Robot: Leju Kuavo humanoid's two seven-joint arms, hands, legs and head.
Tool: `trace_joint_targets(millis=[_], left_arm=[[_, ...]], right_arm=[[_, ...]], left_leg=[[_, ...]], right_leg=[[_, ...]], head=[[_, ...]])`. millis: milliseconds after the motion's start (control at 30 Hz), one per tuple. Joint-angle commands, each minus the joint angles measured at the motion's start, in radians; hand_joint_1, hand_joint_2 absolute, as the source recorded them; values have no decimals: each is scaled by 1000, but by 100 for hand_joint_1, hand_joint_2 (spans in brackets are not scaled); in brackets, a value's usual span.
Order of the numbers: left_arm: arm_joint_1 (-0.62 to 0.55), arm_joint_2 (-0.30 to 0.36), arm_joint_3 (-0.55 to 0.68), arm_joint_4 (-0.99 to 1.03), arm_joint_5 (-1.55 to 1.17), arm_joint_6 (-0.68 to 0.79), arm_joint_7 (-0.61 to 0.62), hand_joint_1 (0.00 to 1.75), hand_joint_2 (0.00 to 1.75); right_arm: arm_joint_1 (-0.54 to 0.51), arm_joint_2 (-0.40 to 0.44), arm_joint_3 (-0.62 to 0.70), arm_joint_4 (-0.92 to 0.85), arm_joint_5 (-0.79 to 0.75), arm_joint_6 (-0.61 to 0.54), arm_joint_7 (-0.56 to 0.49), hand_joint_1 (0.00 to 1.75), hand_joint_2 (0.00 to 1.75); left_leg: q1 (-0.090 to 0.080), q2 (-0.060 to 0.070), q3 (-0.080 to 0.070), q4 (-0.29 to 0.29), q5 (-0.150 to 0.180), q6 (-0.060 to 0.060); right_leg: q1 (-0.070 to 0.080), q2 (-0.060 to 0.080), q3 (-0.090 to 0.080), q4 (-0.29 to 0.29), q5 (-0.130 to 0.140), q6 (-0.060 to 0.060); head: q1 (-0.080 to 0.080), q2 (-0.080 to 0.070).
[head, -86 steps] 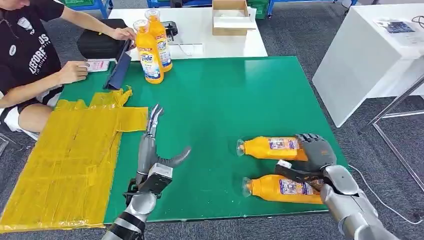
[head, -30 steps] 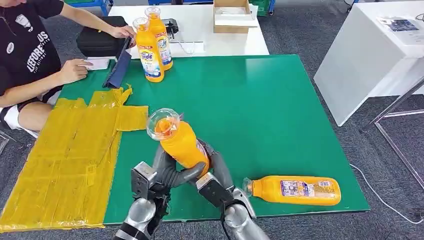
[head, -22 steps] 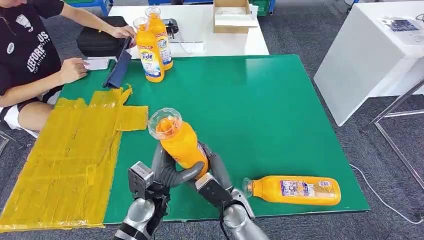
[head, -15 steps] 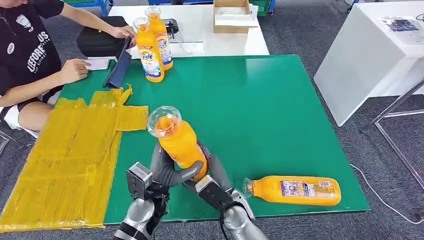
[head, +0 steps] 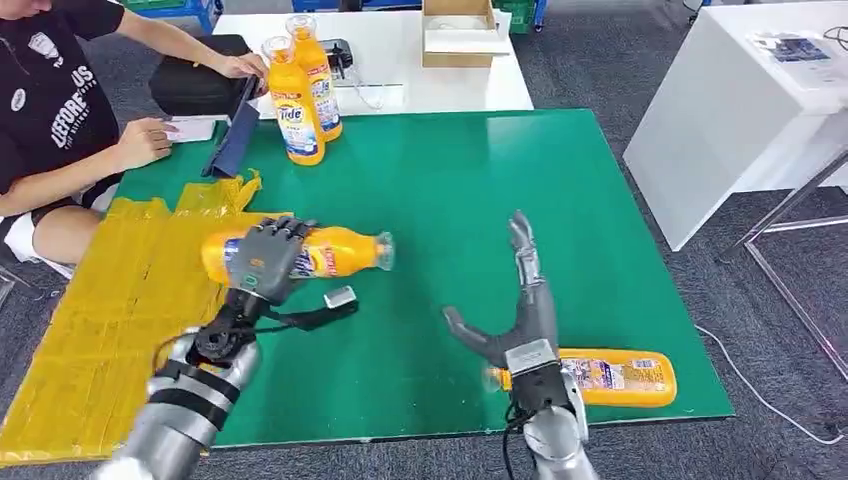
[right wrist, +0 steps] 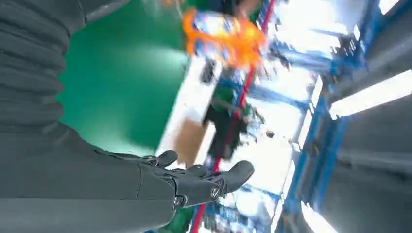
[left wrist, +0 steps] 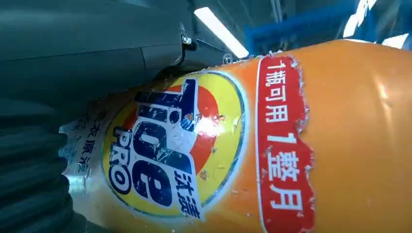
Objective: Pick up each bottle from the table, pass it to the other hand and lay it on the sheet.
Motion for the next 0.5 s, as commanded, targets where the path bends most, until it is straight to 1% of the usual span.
trace_joint_targets(millis=[33,100,167,200,233,267,333,367,400,433,467,500], left_arm=[[-241,174,66,586,6,-137,32,175,175],[-234,181,70,601,9,-116,28,175,175],[-233,181,100,641,24,-118,57,175,175],[-230,182,101,641,24,-115,56,175,175],[-225,182,125,658,34,-112,72,175,175],[-222,180,144,665,51,-114,61,175,175],[-216,177,157,667,64,-113,51,175,175],[-209,170,181,670,91,-118,33,175,175],[-202,167,188,670,98,-116,28,175,175],[-194,158,208,669,121,-126,9,175,175],[-184,151,223,668,148,-145,-39,175,175],[-177,150,225,668,151,-142,-44,175,175]], right_arm=[[20,-49,-66,-136,-7,-37,-26,0,175],[22,-52,-66,-141,-8,-39,-26,0,175],[27,-56,-63,-145,3,-47,-25,0,175],[28,-57,-63,-144,3,-47,-25,0,175],[28,-61,-56,-136,19,-55,-23,0,175],[25,-66,-50,-125,33,-58,-20,0,175],[22,-68,-48,-113,40,-61,-19,0,175],[16,-70,-47,-97,49,-63,-14,0,175],[14,-70,-47,-89,50,-64,-13,0,175],[10,-68,-48,-79,51,-67,-13,0,175],[8,-68,-47,-71,52,-67,-13,0,175],[8,-68,-46,-69,52,-68,-13,0,175]], left_leg=[[0,-1,4,-1,-1,-1],[1,-2,4,-1,-1,-1],[1,0,2,-1,0,-1],[2,0,4,-1,-1,-1],[2,-1,2,-1,-1,-1],[2,-2,4,-1,-1,-1],[1,-1,3,-1,-1,-1],[1,-1,5,-2,-1,-1],[1,0,3,-2,-1,-1],[1,1,3,-2,-1,-1],[1,1,5,-3,-1,-2],[1,1,6,-4,-1,-2]], right_leg=[[0,4,3,0,-1,-1],[0,4,4,-1,-1,-1],[0,4,1,0,-1,0],[0,6,3,-1,-1,-1],[0,5,2,0,-1,-1],[0,5,4,-1,-2,-1],[-1,5,3,-1,-1,-1],[-1,7,5,-1,-1,-1],[-1,7,3,-1,0,-1],[-1,7,2,-1,0,-1],[-1,8,4,-1,0,-2],[-2,9,4,-2,1,-2]], head=[[0,0],[1,0],[0,0],[0,0],[0,0],[1,0],[1,0],[1,0],[0,0],[1,0],[1,0],[0,0]])
